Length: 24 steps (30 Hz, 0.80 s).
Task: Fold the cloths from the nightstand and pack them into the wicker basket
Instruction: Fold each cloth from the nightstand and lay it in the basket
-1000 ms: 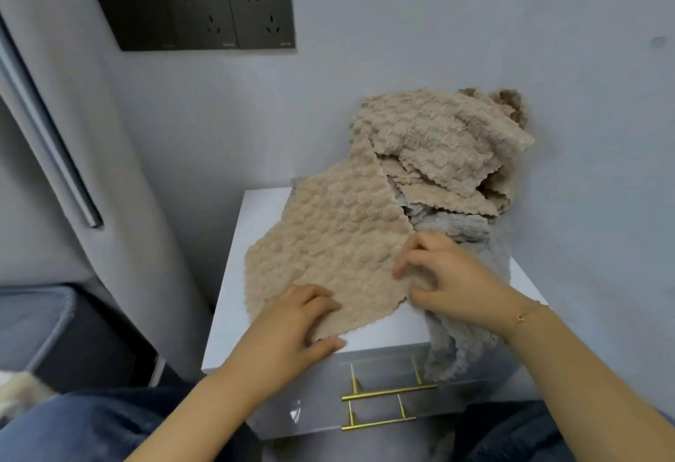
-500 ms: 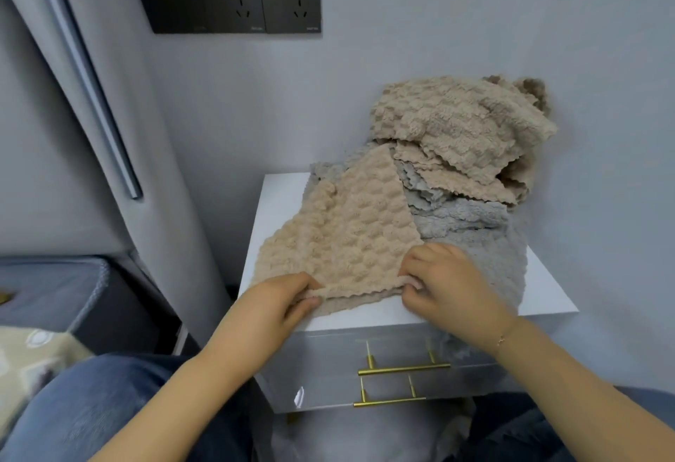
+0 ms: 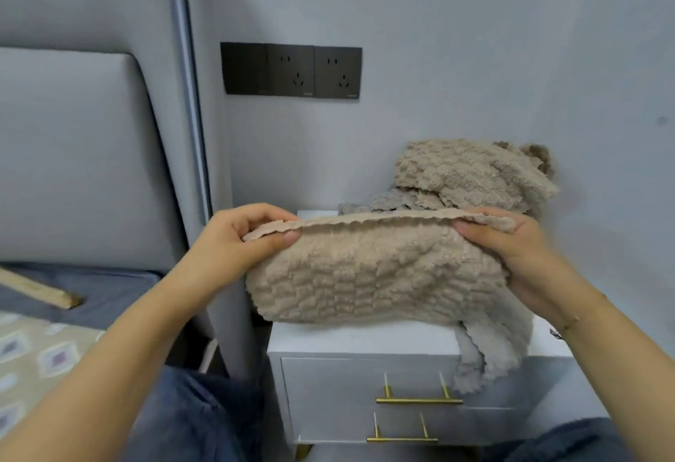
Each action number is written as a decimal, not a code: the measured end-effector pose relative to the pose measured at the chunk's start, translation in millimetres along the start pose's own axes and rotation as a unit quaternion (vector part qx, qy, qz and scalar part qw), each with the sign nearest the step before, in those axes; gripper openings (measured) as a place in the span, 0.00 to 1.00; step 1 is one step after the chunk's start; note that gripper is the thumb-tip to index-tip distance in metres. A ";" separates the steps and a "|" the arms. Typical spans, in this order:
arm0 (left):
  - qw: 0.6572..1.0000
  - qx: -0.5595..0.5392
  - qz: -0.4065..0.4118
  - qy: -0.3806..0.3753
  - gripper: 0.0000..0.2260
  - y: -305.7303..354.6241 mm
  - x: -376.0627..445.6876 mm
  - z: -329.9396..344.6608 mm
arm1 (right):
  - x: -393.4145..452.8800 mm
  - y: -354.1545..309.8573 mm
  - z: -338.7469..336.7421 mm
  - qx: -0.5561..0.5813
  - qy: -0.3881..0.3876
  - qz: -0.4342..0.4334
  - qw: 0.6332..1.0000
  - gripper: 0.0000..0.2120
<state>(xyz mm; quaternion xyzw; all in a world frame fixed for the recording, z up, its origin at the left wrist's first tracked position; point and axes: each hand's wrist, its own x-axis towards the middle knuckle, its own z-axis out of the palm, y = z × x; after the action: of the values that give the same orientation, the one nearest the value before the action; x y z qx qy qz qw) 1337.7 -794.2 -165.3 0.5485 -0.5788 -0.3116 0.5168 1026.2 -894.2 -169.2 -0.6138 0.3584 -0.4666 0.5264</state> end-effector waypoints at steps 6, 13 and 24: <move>0.999 0.025 -0.005 0.028 0.05 20.5 39.1 -18.5 | 29.2 -41.7 2.8 -0.041 -0.005 0.000 0.999 0.05; 0.979 0.196 0.042 0.043 0.04 9.2 98.7 -24.4 | 92.5 -21.8 -3.5 -0.178 0.009 -0.010 0.984 0.29; 0.937 0.313 0.154 -0.022 0.07 -100.5 72.2 5.4 | 71.5 63.0 -20.7 -0.474 -0.068 -0.152 0.865 0.03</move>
<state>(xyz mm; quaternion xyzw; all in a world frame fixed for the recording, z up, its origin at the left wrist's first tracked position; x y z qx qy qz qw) 1373.9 -884.9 -241.5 0.5795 -0.7357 -0.0431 0.3481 1031.8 -979.2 -216.9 -0.8663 0.4022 -0.2718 0.1179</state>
